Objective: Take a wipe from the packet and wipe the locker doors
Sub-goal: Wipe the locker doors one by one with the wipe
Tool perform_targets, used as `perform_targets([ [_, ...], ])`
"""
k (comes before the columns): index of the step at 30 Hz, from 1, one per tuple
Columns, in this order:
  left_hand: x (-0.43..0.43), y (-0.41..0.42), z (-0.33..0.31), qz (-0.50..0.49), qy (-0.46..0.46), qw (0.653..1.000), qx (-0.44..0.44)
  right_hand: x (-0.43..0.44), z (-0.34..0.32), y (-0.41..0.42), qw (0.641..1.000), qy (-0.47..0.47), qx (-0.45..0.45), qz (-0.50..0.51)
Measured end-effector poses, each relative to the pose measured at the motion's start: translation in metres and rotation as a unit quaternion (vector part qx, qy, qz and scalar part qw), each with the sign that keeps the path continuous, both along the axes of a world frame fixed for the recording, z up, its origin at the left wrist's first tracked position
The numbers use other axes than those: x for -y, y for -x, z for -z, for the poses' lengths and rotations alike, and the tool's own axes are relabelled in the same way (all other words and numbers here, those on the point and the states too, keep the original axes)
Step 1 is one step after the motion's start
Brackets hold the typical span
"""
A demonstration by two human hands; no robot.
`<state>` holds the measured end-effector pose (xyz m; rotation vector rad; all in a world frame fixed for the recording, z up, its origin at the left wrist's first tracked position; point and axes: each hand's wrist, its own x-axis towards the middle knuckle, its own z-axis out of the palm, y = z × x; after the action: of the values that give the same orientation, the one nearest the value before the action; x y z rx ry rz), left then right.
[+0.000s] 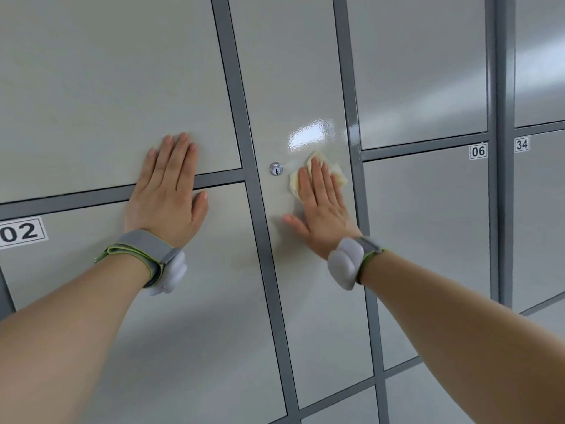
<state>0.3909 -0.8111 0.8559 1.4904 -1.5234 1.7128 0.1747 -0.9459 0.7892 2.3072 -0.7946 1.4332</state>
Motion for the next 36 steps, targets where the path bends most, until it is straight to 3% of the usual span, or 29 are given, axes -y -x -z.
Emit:
perform_targets([
  [5,0.0,0.001,0.0,0.002,0.002,1.0,0.001,-0.002,0.036,0.005,0.999,0.009,-0.037,0.015],
  [13,0.0,0.002,0.001,0.008,0.005,1.0,-0.006,0.008,-0.026,0.003,0.997,-0.057,0.049,0.021],
  [21,0.001,0.001,0.002,0.0,0.008,1.0,-0.005,0.004,0.035,0.005,0.999,-0.042,-0.02,0.023],
  [29,0.0,0.003,0.001,0.005,0.012,1.0,-0.008,0.015,-0.032,0.004,0.994,-0.075,0.066,0.035],
  [36,0.0,0.002,0.002,0.008,0.008,1.0,-0.011,0.011,0.019,0.003,0.997,-0.042,0.032,0.049],
])
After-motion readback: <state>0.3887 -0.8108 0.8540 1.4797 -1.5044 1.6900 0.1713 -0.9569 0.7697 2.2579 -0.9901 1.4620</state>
